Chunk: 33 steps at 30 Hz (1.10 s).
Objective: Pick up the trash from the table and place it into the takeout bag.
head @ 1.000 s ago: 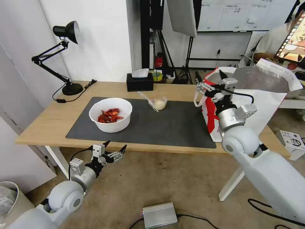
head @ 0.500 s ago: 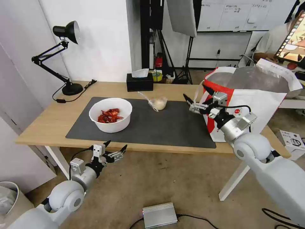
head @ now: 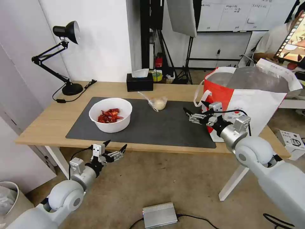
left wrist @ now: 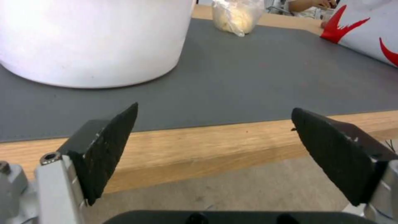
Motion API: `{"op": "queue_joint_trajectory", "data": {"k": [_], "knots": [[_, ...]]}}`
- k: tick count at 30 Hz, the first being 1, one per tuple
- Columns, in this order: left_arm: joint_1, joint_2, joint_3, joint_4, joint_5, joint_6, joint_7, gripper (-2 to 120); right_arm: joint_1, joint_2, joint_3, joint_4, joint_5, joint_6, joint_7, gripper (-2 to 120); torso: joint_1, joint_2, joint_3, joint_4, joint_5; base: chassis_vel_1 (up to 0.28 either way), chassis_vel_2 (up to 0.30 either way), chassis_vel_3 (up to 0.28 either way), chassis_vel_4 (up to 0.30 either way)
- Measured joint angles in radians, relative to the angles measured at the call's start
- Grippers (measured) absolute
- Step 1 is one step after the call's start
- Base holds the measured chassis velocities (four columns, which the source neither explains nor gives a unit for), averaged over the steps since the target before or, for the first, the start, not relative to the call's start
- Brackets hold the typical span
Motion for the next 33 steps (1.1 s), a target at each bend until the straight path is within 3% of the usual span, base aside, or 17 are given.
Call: {"op": "queue_joint_trajectory", "data": {"k": [13,33], "knots": [[-0.003,0.000,0.001,0.001,0.000,-0.001,0.000,100,-0.004,0.010,-0.001,0.013,0.024,-0.056,0.018,100,0.000,0.000,0.000,0.0000,0.0000,0.000,0.000,0.000,0.000],[0.004,0.002,-0.010,-0.003,-0.001,-0.001,-0.001,100,-0.161,0.031,0.031,0.124,0.018,-0.116,0.180,100,0.000,0.000,0.000,0.0000,-0.0001,0.000,0.000,0.000,0.000]]}}
